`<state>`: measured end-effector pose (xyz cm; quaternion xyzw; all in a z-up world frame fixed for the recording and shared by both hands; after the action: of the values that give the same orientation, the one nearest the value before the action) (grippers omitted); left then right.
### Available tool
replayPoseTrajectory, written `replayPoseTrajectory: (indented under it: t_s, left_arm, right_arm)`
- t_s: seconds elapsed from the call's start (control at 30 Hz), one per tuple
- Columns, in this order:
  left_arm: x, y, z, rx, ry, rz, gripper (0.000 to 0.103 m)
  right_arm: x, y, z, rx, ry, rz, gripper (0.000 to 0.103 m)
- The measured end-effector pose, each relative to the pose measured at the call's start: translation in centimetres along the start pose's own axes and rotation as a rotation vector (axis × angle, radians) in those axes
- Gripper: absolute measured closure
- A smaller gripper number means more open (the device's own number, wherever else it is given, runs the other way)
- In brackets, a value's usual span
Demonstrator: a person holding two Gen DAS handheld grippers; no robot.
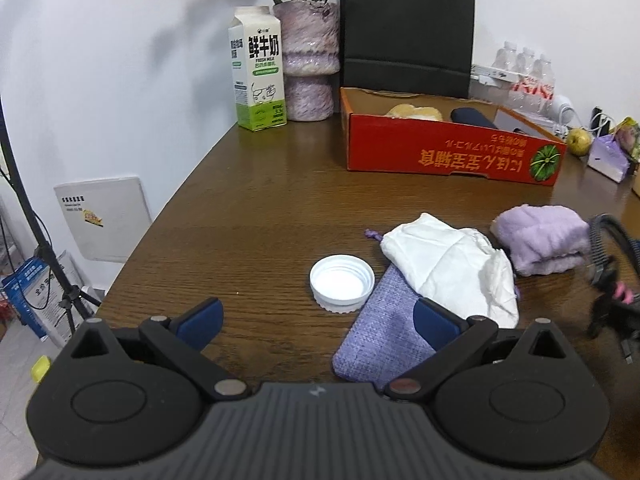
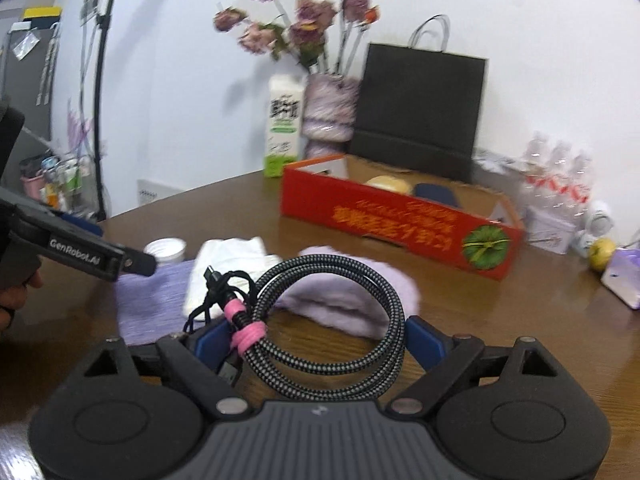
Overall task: Organize objects
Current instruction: 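Grasp the white bottle cap with the left gripper while the right grasps the braided cable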
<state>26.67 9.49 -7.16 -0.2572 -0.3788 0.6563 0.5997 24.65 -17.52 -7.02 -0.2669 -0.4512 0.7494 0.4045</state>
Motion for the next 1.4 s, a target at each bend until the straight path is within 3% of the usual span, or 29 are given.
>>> replayPoseTrajectory:
  t_s: [0.4,0.63,1.0,1.07,1.17,1.23,1.4]
  left_arm:
    - [-1.0,-1.5,-3.6,0.062,-0.102,0.002,0.0]
    - [0.0,-1.2,-4.7,0.079,-0.08,0.097,0.0]
    - [-0.1,-1.1,-4.5,0.079,-0.087,0.099,0.001]
    - [-0.1,-1.1,-4.3,0.067,-0.076,0.104,0.008]
    - [-0.7,-1.1,-3.7,0.037,-0.054,0.082,0.032]
    - [-1.4,-1.0,-3.3,0.017,-0.024,0.055,0.06]
    - [-2.2,-1.0,-2.3,-0.03,-0.013,0.026,0.062]
  right_arm:
    - [-3.9,0.7,1.7,-0.046,0.105,-0.08,0.012]
    - [-3.8,0.7,1.6,-0.04,0.089,-0.08,0.012]
    - [-4.0,0.8,1.5,-0.034,0.078,-0.093,0.012]
    - [-3.9,0.8,1.5,-0.033,0.078,-0.093,0.012]
    - [-3.9,0.8,1.5,-0.032,0.079,-0.093,0.012]
    - [-3.9,0.8,1.5,-0.029,0.08,-0.094,0.012]
    - [-3.9,0.9,1.4,-0.026,0.083,-0.098,0.012]
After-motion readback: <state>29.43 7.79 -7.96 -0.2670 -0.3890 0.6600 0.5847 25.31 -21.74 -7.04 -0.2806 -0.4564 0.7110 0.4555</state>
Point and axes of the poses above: each gripper's, at about its wrist camera, not at the fingertips, and z roughly against the way its jaws point, x to its left, y to its underside, the point moved 2 cm from there along -z, roughly the way its jaws point, and after that the axes turned 9 degrees about -y, right-handed, at the moved point
